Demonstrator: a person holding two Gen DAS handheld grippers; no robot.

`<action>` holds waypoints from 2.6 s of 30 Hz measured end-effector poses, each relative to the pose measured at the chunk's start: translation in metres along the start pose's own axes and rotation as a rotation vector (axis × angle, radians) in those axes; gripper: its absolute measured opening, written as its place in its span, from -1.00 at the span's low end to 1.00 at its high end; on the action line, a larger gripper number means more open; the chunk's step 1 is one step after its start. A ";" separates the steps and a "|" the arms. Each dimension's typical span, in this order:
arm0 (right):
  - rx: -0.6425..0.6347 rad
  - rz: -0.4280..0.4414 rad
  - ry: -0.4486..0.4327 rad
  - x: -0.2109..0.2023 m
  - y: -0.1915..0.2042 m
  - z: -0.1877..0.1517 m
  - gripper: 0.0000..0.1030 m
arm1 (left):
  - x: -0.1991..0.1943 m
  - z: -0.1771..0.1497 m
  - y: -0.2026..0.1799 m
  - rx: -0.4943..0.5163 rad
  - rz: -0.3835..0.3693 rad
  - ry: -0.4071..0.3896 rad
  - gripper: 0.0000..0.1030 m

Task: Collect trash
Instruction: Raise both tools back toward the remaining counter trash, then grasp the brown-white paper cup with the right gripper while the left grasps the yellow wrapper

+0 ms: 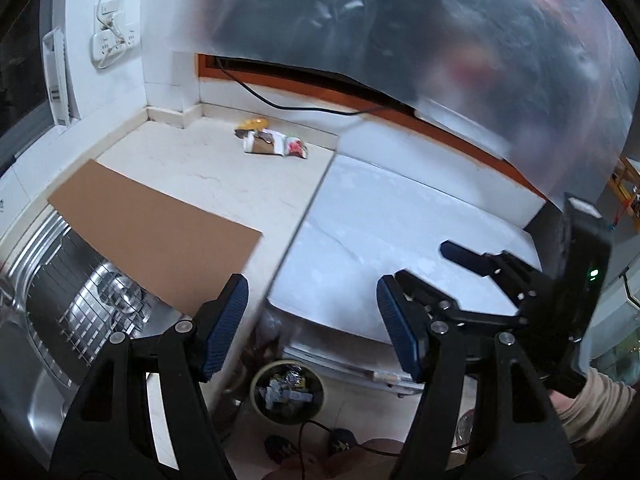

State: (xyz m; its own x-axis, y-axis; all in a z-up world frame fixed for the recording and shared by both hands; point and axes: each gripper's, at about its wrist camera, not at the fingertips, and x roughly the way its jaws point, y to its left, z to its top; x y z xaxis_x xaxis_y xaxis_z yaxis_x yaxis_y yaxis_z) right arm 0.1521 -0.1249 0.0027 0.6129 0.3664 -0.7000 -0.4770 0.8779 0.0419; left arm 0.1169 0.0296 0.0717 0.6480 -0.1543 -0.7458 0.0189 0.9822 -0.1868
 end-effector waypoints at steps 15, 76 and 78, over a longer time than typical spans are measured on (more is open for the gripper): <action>-0.117 0.016 0.052 0.118 -0.003 0.111 0.64 | 0.050 0.052 0.084 -0.167 0.105 -0.016 0.24; -0.366 0.324 0.358 0.543 -0.067 0.250 0.50 | 0.227 0.058 0.143 -0.511 0.361 0.196 0.24; -0.364 0.309 0.375 0.550 -0.064 0.247 0.50 | 0.227 0.057 0.141 -0.509 0.360 0.195 0.24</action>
State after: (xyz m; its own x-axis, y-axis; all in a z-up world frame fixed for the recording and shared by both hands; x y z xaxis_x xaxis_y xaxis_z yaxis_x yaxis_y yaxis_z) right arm 0.6760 0.0966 -0.2088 0.1797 0.3960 -0.9005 -0.8229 0.5620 0.0830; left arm 0.3100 0.1394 -0.0875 0.3956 0.1116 -0.9116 -0.5676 0.8101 -0.1471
